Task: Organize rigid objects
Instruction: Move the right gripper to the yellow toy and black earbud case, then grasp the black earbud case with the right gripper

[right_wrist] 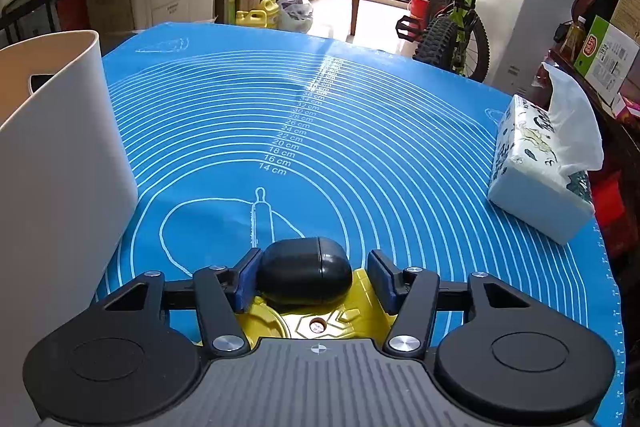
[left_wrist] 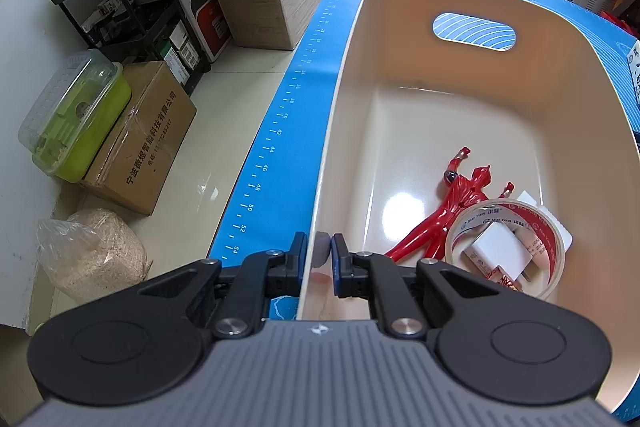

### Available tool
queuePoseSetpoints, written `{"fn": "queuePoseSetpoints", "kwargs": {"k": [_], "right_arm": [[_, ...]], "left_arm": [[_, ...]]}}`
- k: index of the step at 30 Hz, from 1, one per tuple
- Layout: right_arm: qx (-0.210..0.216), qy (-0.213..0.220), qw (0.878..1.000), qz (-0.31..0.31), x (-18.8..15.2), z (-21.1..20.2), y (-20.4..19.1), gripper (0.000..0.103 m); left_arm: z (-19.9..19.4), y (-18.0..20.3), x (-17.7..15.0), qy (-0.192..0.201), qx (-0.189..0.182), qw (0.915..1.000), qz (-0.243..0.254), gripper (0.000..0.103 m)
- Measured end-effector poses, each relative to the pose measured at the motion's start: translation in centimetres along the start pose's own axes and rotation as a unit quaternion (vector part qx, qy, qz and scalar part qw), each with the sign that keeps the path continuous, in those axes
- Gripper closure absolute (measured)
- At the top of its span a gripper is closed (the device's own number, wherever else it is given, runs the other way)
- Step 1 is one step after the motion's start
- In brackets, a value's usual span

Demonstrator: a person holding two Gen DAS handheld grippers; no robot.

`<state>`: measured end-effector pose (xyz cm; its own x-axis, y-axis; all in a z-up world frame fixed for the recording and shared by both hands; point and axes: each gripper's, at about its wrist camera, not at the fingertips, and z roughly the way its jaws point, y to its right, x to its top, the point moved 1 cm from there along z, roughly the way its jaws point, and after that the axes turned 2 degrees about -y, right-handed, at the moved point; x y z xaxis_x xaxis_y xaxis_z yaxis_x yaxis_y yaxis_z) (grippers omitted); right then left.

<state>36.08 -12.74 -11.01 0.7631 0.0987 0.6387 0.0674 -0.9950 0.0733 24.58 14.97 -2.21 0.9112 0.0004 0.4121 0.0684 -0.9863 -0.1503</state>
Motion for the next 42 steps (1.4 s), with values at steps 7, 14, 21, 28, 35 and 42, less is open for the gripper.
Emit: {"fn": "queuePoseSetpoints", "kwargs": {"k": [7, 14, 21, 28, 35, 42], "right_arm": [[-0.028, -0.003, 1.000, 0.007, 0.0, -0.2, 0.7, 0.080], [-0.026, -0.002, 1.000, 0.013, -0.1, -0.4, 1.3, 0.080], [-0.011, 0.002, 1.000, 0.027, -0.1, -0.4, 2.1, 0.080], [-0.016, 0.002, 0.996, 0.086, 0.7, -0.3, 4.2, 0.065], [-0.039, 0.019, 0.993, 0.114, 1.6, 0.1, 6.4, 0.044], [-0.070, 0.021, 0.991, 0.108, 2.2, 1.8, 7.8, 0.033]], "left_arm": [[0.0, 0.0, 0.0, 0.000, 0.000, 1.0000, -0.001, 0.088], [0.0, 0.0, 0.0, 0.000, 0.000, 1.0000, -0.001, 0.088], [-0.1, -0.1, -0.1, 0.000, 0.000, 1.0000, 0.000, 0.088], [-0.1, -0.2, 0.0, -0.002, -0.001, 1.0000, 0.002, 0.088], [0.0, 0.0, 0.1, -0.003, 0.001, 1.0000, 0.007, 0.088], [0.1, 0.2, 0.1, -0.003, 0.004, 0.9999, 0.011, 0.088]]}}
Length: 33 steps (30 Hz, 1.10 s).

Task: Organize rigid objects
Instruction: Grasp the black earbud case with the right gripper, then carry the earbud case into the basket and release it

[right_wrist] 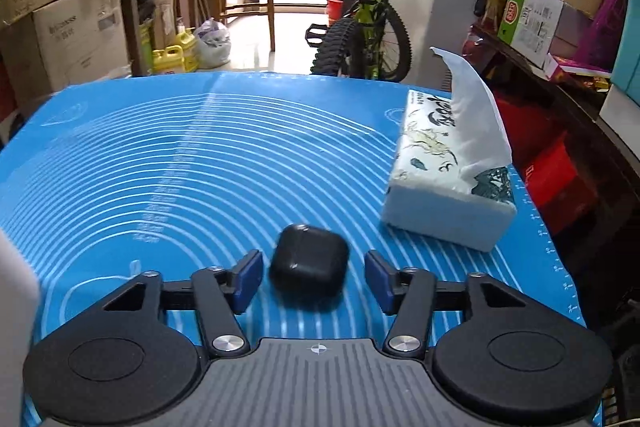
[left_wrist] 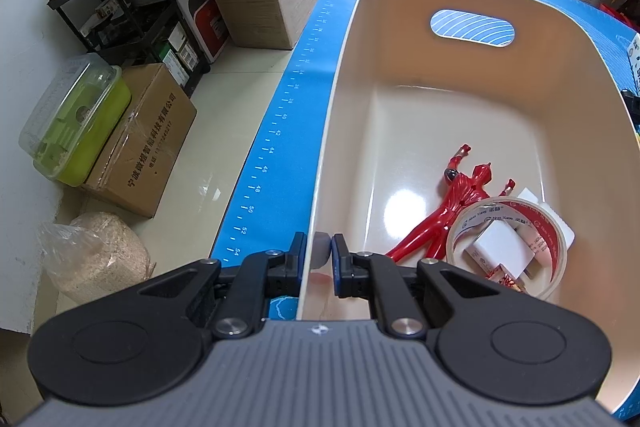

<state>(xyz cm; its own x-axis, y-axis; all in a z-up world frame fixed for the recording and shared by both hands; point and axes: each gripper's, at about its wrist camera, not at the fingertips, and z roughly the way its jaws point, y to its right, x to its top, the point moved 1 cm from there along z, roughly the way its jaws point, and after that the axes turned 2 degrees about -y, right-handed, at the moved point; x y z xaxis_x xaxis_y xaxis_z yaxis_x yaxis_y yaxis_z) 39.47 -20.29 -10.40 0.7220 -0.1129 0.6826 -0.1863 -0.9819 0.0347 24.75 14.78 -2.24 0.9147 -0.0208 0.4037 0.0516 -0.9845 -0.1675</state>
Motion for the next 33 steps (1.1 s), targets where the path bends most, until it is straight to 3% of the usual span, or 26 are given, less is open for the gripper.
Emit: {"fn": "queuePoseSetpoints", "kwargs": {"k": [8, 9, 11, 19, 24, 33], "right_arm": [[-0.007, 0.006, 1.000, -0.005, -0.2, 2.3, 0.1, 0.032], [-0.004, 0.012, 1.000, -0.005, -0.2, 2.3, 0.1, 0.036], [0.017, 0.013, 1.000, -0.003, -0.2, 2.2, 0.1, 0.055], [0.006, 0.005, 1.000, -0.012, -0.4, 1.4, -0.2, 0.055], [0.007, 0.008, 1.000, 0.001, -0.3, -0.9, 0.4, 0.055], [0.055, 0.056, 0.997, 0.013, 0.7, -9.0, -1.1, 0.055]], "left_arm": [[0.0, 0.0, 0.0, -0.001, 0.003, 1.0000, 0.005, 0.088], [0.0, 0.0, 0.0, -0.001, 0.004, 1.0000, 0.006, 0.087], [0.0, 0.0, 0.0, -0.002, 0.004, 1.0000, 0.006, 0.087], [0.0, -0.1, 0.0, -0.003, 0.003, 1.0000, 0.001, 0.087], [-0.1, -0.2, 0.1, -0.003, 0.002, 1.0000, -0.002, 0.088], [0.1, -0.1, 0.1, -0.004, 0.004, 0.9999, -0.010, 0.088]]}}
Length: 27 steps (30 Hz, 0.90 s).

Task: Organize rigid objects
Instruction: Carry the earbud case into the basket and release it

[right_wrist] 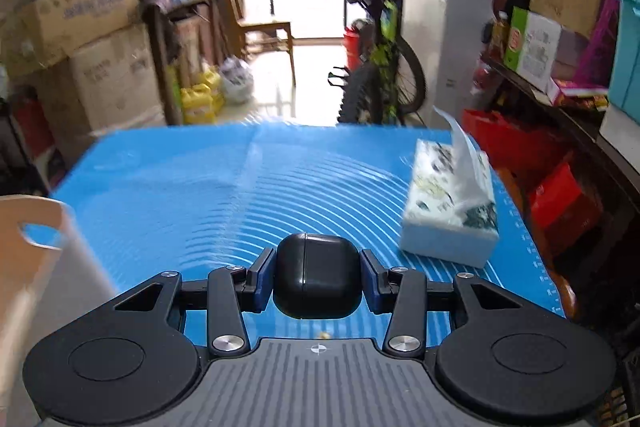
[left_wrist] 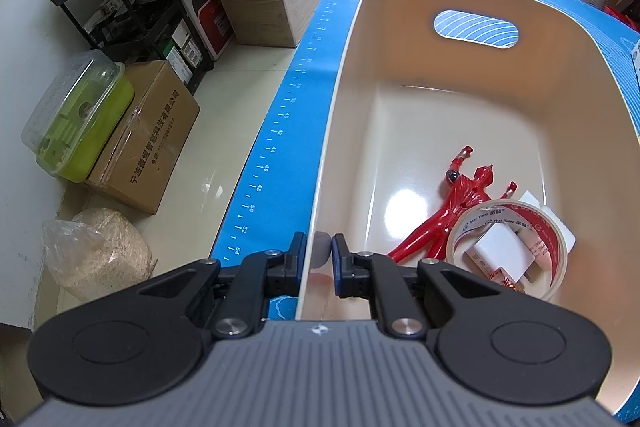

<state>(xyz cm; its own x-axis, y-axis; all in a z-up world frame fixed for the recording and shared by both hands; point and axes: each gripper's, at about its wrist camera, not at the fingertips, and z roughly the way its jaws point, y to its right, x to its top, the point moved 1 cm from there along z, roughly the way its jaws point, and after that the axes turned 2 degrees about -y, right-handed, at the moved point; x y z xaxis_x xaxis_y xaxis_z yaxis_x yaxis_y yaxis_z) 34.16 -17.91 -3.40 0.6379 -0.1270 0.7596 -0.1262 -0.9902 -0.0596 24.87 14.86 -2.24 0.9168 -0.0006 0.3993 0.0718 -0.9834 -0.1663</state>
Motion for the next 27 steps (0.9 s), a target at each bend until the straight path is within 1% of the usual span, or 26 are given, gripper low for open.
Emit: {"fn": "queuePoseSetpoints", "kwargs": {"k": [4, 9, 12, 17, 22, 27], "right_arm": [[0.026, 0.035, 0.999, -0.007, 0.3, -3.4, -2.2, 0.055], [0.067, 0.063, 0.995, -0.029, 0.6, -6.6, -5.9, 0.055], [0.095, 0.068, 0.992, -0.041, 0.6, -7.9, -8.0, 0.054], [0.136, 0.052, 0.986, -0.082, -0.4, -9.1, -11.9, 0.054], [0.171, 0.013, 0.975, -0.138, -2.5, -9.2, -15.4, 0.054], [0.184, -0.024, 0.964, -0.191, -4.7, -8.8, -18.1, 0.055]], "left_arm": [[0.0, 0.1, -0.1, 0.001, 0.002, 1.0000, 0.000, 0.087], [0.0, 0.1, 0.0, 0.001, 0.001, 1.0000, 0.000, 0.087], [-0.1, 0.0, 0.0, 0.001, -0.001, 1.0000, -0.001, 0.087], [-0.1, -0.1, 0.0, 0.001, -0.003, 1.0000, -0.001, 0.087], [-0.1, -0.1, 0.0, 0.001, -0.003, 1.0000, -0.001, 0.087], [-0.1, -0.2, 0.0, 0.001, -0.003, 1.0000, -0.001, 0.088]]}}
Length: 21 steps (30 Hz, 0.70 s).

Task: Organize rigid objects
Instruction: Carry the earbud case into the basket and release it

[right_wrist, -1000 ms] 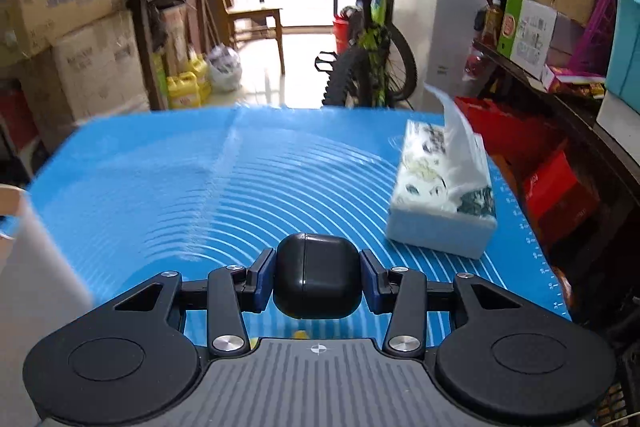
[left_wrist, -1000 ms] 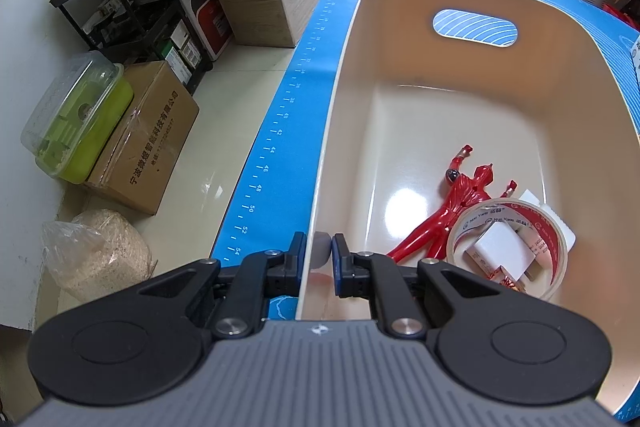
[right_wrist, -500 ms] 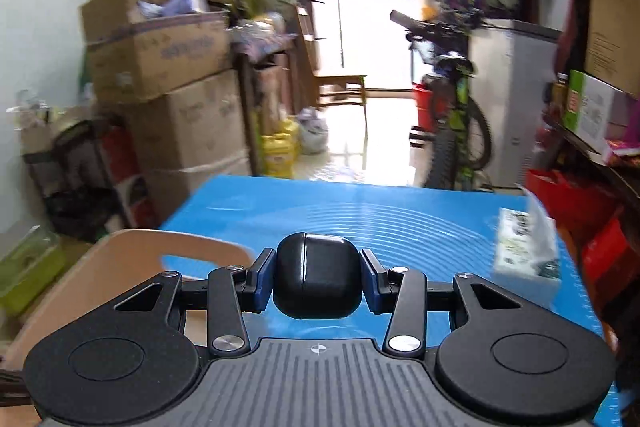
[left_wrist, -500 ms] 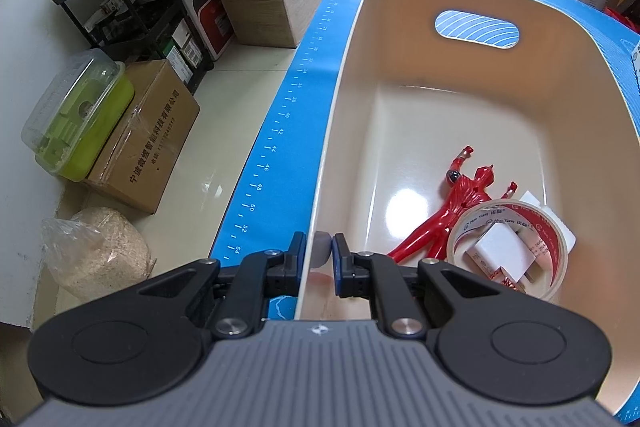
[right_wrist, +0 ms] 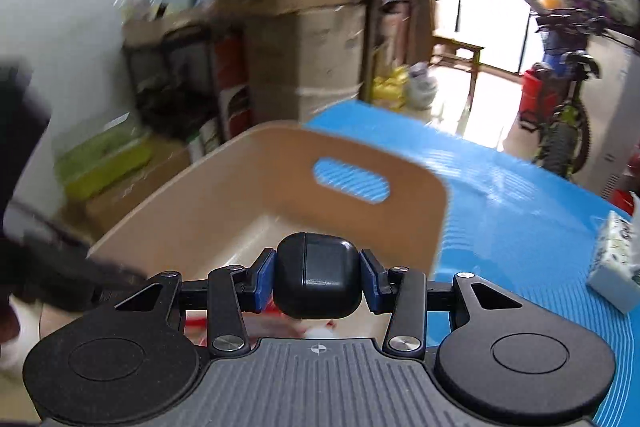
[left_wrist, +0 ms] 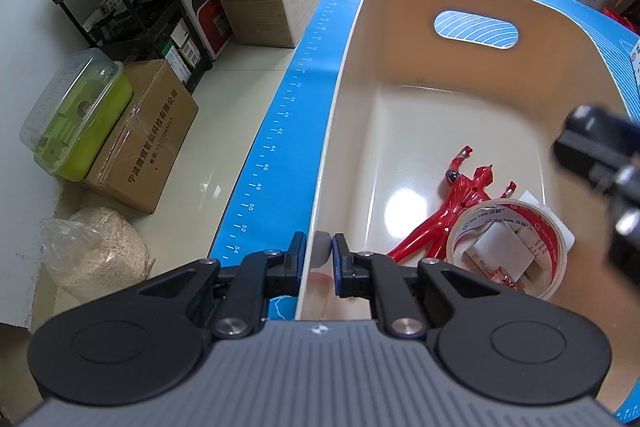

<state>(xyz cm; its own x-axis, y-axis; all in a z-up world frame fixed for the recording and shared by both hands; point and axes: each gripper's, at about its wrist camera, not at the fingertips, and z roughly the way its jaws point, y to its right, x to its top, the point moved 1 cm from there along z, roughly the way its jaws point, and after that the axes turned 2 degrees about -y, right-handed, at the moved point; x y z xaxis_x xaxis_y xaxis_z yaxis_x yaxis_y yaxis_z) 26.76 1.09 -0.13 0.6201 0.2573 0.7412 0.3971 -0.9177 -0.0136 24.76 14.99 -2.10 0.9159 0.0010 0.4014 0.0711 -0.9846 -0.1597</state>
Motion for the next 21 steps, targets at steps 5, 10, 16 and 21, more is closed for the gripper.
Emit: {"fn": "queuePoseSetpoints", "kwargs": {"k": [5, 10, 16, 21], "right_arm": [[0.005, -0.042, 0.999, -0.031, -0.8, 1.5, -1.8, 0.055], [-0.010, -0.066, 0.996, -0.059, -1.4, 2.3, -2.5, 0.054], [0.003, -0.060, 0.997, -0.051, -1.5, 1.8, -2.1, 0.052], [0.010, -0.042, 0.999, -0.021, -0.9, 0.4, -0.4, 0.052]], "left_arm": [[0.0, 0.0, 0.0, 0.000, 0.000, 1.0000, 0.000, 0.088], [0.0, 0.0, 0.0, 0.001, 0.000, 1.0000, 0.000, 0.088], [-0.2, 0.1, 0.0, 0.000, 0.001, 1.0000, 0.000, 0.088], [-0.1, 0.2, 0.0, 0.000, 0.003, 1.0000, -0.001, 0.088]]}}
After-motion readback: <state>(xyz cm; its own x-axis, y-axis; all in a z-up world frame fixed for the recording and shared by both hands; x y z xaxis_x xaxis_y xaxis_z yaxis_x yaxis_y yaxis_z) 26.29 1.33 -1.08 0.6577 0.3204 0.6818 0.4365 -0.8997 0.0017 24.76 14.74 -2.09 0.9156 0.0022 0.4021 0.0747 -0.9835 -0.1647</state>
